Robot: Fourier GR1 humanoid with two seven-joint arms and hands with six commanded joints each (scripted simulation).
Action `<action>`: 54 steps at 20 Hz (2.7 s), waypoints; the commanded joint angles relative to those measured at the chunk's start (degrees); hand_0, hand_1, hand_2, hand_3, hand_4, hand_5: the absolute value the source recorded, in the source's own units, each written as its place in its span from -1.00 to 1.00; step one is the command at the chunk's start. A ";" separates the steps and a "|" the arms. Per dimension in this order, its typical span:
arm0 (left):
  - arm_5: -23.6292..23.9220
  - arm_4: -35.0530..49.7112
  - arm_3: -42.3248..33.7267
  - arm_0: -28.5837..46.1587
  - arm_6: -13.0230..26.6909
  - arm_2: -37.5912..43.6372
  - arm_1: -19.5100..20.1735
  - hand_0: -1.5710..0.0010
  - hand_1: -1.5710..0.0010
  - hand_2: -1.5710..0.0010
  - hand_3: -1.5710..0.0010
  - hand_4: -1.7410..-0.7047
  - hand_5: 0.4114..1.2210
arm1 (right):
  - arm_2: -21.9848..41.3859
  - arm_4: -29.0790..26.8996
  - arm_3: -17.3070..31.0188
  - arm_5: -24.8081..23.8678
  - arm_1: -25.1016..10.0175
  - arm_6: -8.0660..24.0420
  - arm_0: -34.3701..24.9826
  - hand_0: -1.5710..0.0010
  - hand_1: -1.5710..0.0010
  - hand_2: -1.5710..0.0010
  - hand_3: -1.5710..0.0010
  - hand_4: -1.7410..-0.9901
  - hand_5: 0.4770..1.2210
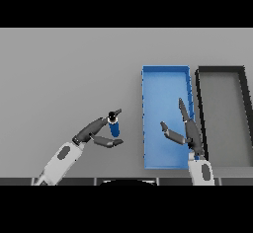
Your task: Pick up the blue pipe and place it into the blue bin.
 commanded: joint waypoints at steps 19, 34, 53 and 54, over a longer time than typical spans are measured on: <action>3.42 1.56 3.19 -0.88 -7.27 -1.21 -8.49 -0.82 -0.85 -0.86 -0.76 -0.91 0.88 | -0.52 -1.09 0.07 0.46 0.03 0.14 -0.16 1.00 1.00 1.00 1.00 0.47 -0.67; 4.78 2.97 -9.15 -4.12 1.55 -3.11 -9.71 -0.99 -0.99 -0.99 -0.90 -1.00 0.99 | -1.18 -0.80 0.08 0.41 -1.01 -1.52 0.05 1.00 1.00 1.00 1.00 0.64 -0.66; 3.59 1.62 -8.98 -5.08 2.32 -2.80 -9.48 -1.00 -1.00 -1.00 -0.89 -1.00 1.00 | 4.95 -30.14 -14.72 24.28 -13.96 15.39 -16.30 1.00 1.00 1.00 1.00 0.14 -0.91; 3.60 1.83 -9.06 -4.86 2.66 -2.57 -9.34 -1.00 -1.00 -1.00 -0.89 -1.00 1.00 | 5.92 -29.55 -14.25 25.32 -13.99 15.61 -17.89 1.00 1.00 1.00 1.00 0.14 -0.89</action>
